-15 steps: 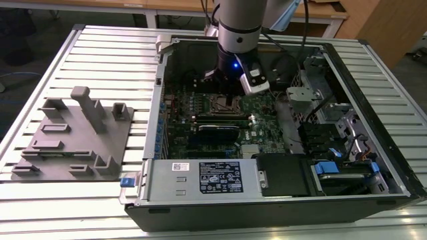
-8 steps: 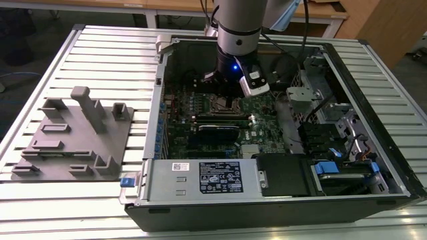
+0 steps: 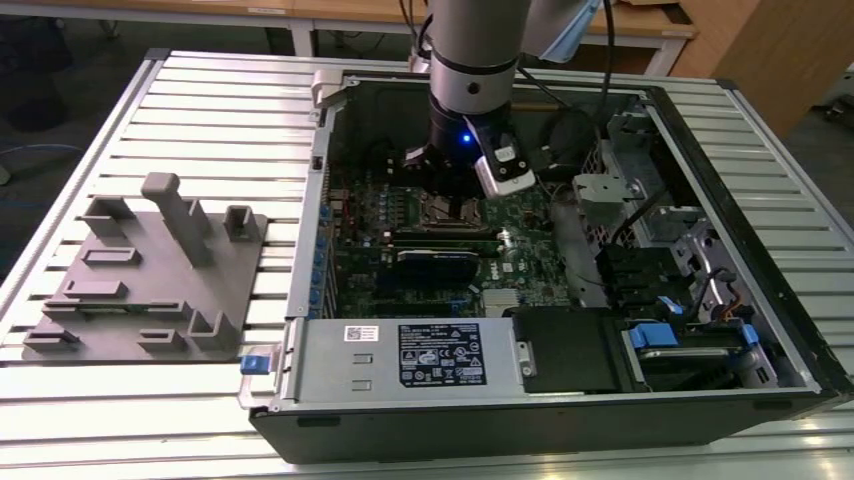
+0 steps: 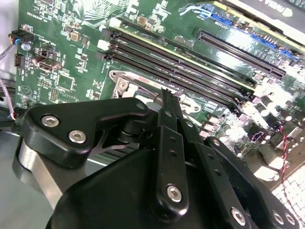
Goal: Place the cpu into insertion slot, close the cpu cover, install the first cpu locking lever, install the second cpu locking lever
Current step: 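Install the second cpu locking lever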
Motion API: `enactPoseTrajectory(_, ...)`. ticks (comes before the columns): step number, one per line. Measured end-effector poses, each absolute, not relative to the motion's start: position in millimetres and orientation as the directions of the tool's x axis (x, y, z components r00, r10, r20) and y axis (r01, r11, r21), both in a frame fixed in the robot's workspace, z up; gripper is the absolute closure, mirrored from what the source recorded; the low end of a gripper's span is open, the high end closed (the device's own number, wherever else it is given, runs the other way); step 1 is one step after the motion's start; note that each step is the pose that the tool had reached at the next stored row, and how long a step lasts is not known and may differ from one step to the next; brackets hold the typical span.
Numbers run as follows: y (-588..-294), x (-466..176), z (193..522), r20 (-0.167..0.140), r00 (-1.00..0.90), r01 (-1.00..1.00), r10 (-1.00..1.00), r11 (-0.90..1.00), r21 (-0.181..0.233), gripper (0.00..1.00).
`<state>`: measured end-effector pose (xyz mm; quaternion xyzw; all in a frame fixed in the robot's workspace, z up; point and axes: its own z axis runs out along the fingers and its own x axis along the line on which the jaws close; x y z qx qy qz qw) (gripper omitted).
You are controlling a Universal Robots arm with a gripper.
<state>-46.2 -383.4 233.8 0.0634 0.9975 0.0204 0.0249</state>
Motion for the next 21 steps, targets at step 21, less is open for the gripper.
enactPoseTrajectory(21,-386.6,-56.5,228.8,-0.054,-0.99,0.125,0.127,0.991,0.045,0.89)
